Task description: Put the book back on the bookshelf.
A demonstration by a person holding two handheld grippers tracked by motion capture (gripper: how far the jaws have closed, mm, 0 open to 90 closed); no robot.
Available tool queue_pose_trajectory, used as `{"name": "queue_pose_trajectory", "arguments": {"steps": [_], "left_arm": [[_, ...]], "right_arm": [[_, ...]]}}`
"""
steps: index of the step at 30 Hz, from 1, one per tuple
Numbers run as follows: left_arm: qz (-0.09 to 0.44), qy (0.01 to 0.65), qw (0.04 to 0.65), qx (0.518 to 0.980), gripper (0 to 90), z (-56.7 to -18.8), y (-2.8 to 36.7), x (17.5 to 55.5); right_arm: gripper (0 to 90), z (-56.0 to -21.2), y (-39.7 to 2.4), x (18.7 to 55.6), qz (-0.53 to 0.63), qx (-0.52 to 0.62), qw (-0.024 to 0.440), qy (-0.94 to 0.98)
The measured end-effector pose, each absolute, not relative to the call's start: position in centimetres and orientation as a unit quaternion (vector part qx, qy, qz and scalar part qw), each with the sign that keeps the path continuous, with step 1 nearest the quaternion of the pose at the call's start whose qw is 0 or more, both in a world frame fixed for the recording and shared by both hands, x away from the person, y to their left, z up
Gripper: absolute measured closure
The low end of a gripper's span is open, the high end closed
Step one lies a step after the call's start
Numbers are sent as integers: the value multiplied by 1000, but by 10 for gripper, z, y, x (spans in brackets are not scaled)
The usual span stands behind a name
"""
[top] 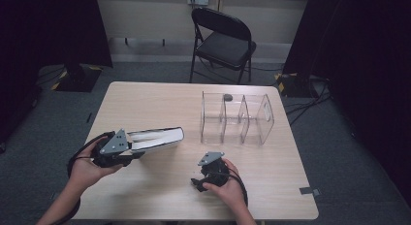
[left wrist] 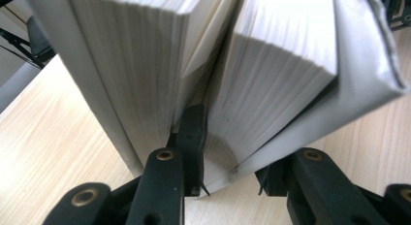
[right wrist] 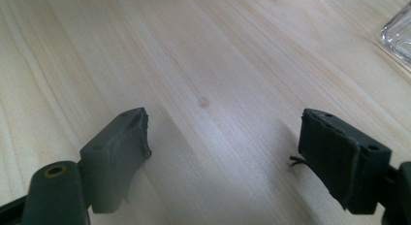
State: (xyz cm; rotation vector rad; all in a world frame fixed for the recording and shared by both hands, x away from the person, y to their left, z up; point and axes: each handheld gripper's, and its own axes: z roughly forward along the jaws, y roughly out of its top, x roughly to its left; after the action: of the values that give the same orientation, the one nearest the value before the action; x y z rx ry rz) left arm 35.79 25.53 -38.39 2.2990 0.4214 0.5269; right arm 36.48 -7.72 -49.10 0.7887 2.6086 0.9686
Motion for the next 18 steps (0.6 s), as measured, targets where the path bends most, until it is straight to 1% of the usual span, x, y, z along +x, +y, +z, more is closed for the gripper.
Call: {"name": "queue_pose_trajectory", "arguments": {"steps": [3, 11, 18], "left_arm": [[200, 164, 365, 895, 687, -382, 256, 358], [188, 173, 358, 898, 696, -377, 256, 356], [182, 178, 345, 903, 712, -371, 255, 356]], "right_arm": [[123, -495, -79, 365, 346, 288, 116, 886], [97, -502, -84, 365, 375, 281, 121, 875], [96, -502, -84, 365, 373, 281, 124, 875]]}}
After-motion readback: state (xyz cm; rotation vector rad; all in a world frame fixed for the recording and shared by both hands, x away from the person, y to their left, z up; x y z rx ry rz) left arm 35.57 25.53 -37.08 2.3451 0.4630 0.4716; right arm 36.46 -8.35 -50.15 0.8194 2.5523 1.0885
